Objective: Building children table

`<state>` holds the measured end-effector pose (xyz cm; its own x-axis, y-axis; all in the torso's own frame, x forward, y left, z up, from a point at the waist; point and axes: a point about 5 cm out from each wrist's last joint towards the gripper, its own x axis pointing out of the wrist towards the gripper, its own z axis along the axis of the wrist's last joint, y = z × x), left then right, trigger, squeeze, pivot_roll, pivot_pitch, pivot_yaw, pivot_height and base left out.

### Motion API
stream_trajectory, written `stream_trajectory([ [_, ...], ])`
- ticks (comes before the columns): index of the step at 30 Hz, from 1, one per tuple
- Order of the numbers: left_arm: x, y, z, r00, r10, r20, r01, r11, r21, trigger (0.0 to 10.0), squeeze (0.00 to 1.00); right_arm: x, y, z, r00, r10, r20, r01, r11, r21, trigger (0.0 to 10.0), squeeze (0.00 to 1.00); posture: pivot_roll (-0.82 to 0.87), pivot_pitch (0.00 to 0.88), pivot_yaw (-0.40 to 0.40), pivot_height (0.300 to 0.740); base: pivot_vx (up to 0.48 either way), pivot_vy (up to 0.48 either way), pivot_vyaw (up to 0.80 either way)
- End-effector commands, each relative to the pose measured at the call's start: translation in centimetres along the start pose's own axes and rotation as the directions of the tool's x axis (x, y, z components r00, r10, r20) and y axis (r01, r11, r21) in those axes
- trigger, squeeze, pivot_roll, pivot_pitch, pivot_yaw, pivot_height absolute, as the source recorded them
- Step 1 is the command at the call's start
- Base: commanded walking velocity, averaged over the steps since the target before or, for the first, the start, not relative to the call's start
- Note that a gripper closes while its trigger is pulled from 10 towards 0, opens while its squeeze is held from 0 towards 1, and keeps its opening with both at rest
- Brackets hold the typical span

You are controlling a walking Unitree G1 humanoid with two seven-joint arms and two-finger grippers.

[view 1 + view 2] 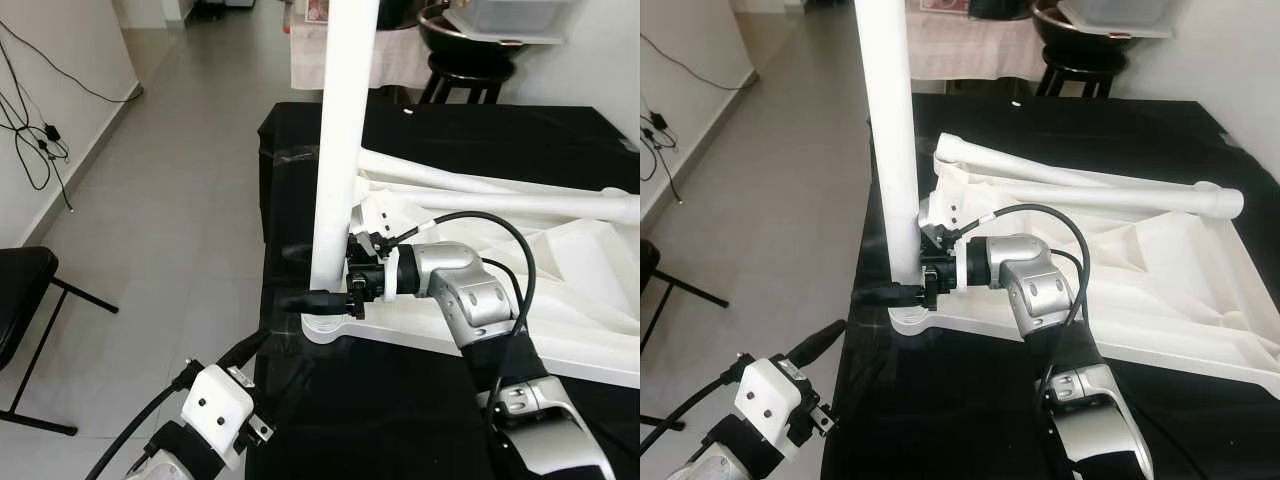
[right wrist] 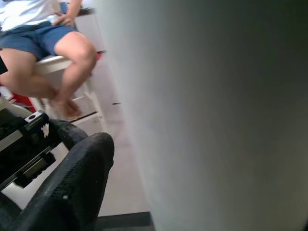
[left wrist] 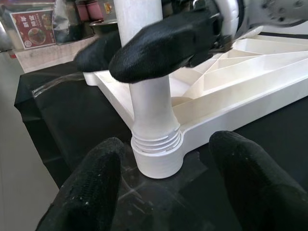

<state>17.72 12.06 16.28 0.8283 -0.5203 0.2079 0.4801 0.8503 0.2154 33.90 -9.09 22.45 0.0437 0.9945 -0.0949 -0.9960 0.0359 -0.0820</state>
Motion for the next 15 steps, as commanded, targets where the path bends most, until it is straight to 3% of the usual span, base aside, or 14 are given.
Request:
stream_trajectory([
  [1,-0.2,-0.3,-0.1,1.0,-0.007,-0.019,0.007,1.0,-0.006,10.0,0.0,0.4,0.0,0.1,1.0,0.028,-0.003,-0.028,1.0,-0.012,10.0,0.0,0.09,0.196,-0.076,0.74,0.0,0.0,0.0],
  [2,-0.2,-0.4,-0.1,1.0,-0.008,-0.02,0.008,1.0,-0.007,10.0,0.0,0.1,-0.5,0.1,1.0,0.013,-0.008,-0.013,1.0,-0.006,4.2,0.0,0.09,0.196,-0.076,0.74,0.0,0.0,0.0],
  [4,-0.2,-0.4,-0.1,1.0,-0.008,-0.02,0.008,1.0,-0.007,10.0,0.0,0.1,-0.5,0.1,1.0,0.013,-0.008,-0.013,1.0,-0.006,4.2,0.0,0.09,0.196,-0.076,0.74,0.0,0.0,0.0],
  [5,-0.2,-0.5,-0.1,1.0,-0.01,-0.02,0.01,1.0,-0.008,10.0,0.0,-0.2,-1.0,0.0,1.0,0.001,-0.01,-0.001,1.0,0.002,0.0,0.0,0.09,0.197,-0.075,0.74,0.0,0.0,0.0],
  [11,-0.3,-0.5,-0.2,1.0,-0.003,-0.019,0.003,1.0,-0.008,10.0,0.0,-2.2,-1.6,-1.5,0.993,-0.117,-0.032,0.118,0.993,0.021,0.0,0.0,0.09,0.187,-0.08,0.74,0.0,0.0,0.0],
  [13,-0.6,-0.5,-0.2,1.0,0.014,-0.023,-0.014,1.0,-0.013,10.0,0.0,-3.8,-1.7,-2.3,0.972,-0.234,-0.026,0.235,0.972,0.031,0.0,0.0,0.06,0.18,-0.075,0.74,0.0,0.0,0.0],
  [15,-0.6,-0.5,-0.2,1.0,0.014,-0.023,-0.014,1.0,-0.013,10.0,0.0,-3.8,-1.7,-2.3,0.972,-0.234,-0.026,0.235,0.972,0.031,0.0,0.0,0.06,0.18,-0.075,0.74,0.0,0.0,0.0],
])
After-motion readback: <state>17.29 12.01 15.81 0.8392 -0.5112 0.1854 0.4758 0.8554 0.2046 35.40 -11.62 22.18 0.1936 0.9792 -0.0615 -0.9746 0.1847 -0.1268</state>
